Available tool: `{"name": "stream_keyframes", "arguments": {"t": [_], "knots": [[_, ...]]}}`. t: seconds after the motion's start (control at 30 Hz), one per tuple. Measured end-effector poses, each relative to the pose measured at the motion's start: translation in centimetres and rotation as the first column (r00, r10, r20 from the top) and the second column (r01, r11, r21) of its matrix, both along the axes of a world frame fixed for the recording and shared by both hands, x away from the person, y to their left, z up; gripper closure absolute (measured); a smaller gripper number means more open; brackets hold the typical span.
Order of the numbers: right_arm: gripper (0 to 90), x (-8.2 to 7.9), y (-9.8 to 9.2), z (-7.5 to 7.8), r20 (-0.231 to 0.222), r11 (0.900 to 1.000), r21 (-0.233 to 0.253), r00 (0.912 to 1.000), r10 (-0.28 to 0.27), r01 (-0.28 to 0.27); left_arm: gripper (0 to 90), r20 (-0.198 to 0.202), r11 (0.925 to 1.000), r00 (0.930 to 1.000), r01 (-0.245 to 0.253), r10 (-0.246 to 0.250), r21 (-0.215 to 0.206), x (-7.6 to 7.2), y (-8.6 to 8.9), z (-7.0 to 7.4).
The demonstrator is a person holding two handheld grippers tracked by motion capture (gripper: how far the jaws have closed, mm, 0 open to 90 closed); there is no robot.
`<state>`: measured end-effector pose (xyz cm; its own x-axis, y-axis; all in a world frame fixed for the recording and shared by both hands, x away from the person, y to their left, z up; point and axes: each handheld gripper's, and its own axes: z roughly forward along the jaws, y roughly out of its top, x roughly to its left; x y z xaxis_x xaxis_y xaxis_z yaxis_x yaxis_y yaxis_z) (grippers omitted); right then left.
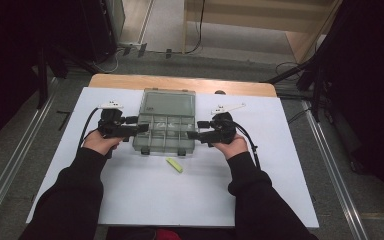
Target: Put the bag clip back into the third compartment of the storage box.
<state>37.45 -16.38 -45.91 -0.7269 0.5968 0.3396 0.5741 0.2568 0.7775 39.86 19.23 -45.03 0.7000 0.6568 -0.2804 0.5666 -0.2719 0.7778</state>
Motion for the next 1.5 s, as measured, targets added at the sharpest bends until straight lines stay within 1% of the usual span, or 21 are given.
{"name": "stream_keyframes", "arguments": {"t": [0.07,0.1,0.17,0.2,0.23,0.3,0.4,0.47,0.57,0.63,0.7,0.83,0.9,0.93,0.97,1.0,1.13,1.23,1.33,1.47,1.5], "knots": [[29.2,-0.2,-0.1,0.0,-0.006,1.0,-0.002,1.0,0.003,-0.003,33.6,0.004,0.9999,0.9999,0.014,-0.014,0.002,-0.4,-0.2,0.1],[29.2,-0.4,-0.2,0.0,-0.001,1.0,-0.001,1.0,0.004,-0.004,33.6,0.009,0.9998,0.9998,0.019,-0.019,0.004,-0.5,-0.2,0.1],[29.1,-0.6,-0.2,0.0,0.003,1.0,0.0,0.9999,0.01,-0.01,33.6,0.028,0.9994,0.9991,0.033,-0.033,0.012,-0.9,-0.4,0.1],[29.2,-0.8,-0.2,0.0,-0.004,1.0,0.003,0.9999,0.014,-0.014,33.6,0.038,0.9991,0.9986,0.036,-0.037,0.021,-1.1,-0.4,0.0],[29.1,-0.8,-0.3,-0.1,0.001,1.0,0.0,0.9998,0.021,-0.021,33.6,0.034,0.9988,0.9985,0.041,-0.042,0.027,-1.4,-0.4,-0.1],[29.1,-1.1,-0.3,-0.1,-0.004,1.0,-0.007,0.9996,0.029,-0.029,33.6,0.023,0.9986,0.9986,0.048,-0.048,0.022,-1.7,-0.4,-0.2],[29.0,-1.5,-0.3,-0.2,-0.003,0.999,-0.015,0.9993,0.036,-0.037,33.6,0.014,0.9977,0.9979,0.062,-0.062,0.026,-2.4,-0.3,-0.4],[28.9,-1.7,-0.3,-0.2,-0.009,0.999,-0.015,0.9992,0.04,-0.04,33.6,0.016,0.9966,0.9971,0.074,-0.074,0.036,-2.9,-0.2,-0.4],[28.8,-2.0,-0.4,-0.3,-0.009,0.999,-0.012,0.9989,0.046,-0.046,33.6,0.015,0.996,0.9966,0.081,-0.082,0.038,-3.5,-0.1,-0.4],[28.9,-2.4,-0.4,-0.4,-0.012,0.999,-0.019,0.9989,0.045,-0.045,33.6,0.019,0.9958,0.9962,0.084,-0.084,0.036,-3.8,0.0,-0.3],[28.8,-2.7,-0.4,-0.4,-0.016,0.998,-0.024,0.9986,0.051,-0.051,33.6,0.017,0.9954,0.9954,0.094,-0.094,0.017,-4.4,0.1,-0.3],[28.8,-3.3,-0.3,-0.3,-0.018,0.998,-0.024,0.9981,0.058,-0.059,33.6,0.016,0.994,0.9942,0.106,-0.106,0.029,-5.2,0.3,-0.4],[28.8,-3.5,-0.2,-0.2,-0.017,0.998,-0.026,0.9978,0.065,-0.065,32.5,0.008,0.9934,0.9935,0.113,-0.114,0.017,-5.6,0.4,-0.5],[28.7,-3.6,-0.2,-0.2,-0.017,0.997,-0.026,0.9977,0.065,-0.066,30.1,0.003,0.993,0.993,0.118,-0.118,0.011,-5.8,0.5,-0.5],[28.7,-3.7,-0.2,-0.2,-0.016,0.997,-0.028,0.9975,0.069,-0.069,29.8,0.0,0.9922,0.9923,0.124,-0.124,0.01,-6.0,0.5,-0.4],[28.7,-3.9,-0.3,-0.2,-0.02,0.997,-0.026,0.9974,0.069,-0.069,29.8,0.007,0.9919,0.992,0.126,-0.126,0.016,-6.4,0.6,-0.5],[28.7,-4.3,-0.3,-0.2,-0.023,0.996,-0.029,0.9966,0.079,-0.08,29.8,0.004,0.9901,0.9904,0.138,-0.138,0.025,-6.9,0.6,-0.6],[28.4,-4.6,-0.3,-0.2,-0.02,0.996,-0.034,0.9963,0.084,-0.085,29.7,0.004,0.99,0.9901,0.14,-0.141,0.016,-7.3,0.7,-0.7],[28.2,-4.8,-0.1,-0.4,-0.025,0.994,-0.05,0.9955,0.092,-0.093,27.8,-0.009,0.9903,0.9903,0.139,-0.139,0.007,-7.6,0.8,-0.7],[27.0,-5.1,0.1,-0.4,-0.037,0.993,-0.063,0.994,0.102,-0.105,27.8,0.0,0.9892,0.9893,0.146,-0.146,0.014,-8.1,1.0,-0.9],[27.0,-5.2,0.1,-0.4,-0.034,0.992,-0.061,0.9939,0.105,-0.107,27.8,0.001,0.9891,0.9892,0.146,-0.146,0.014,-8.1,1.1,-0.9]]}}
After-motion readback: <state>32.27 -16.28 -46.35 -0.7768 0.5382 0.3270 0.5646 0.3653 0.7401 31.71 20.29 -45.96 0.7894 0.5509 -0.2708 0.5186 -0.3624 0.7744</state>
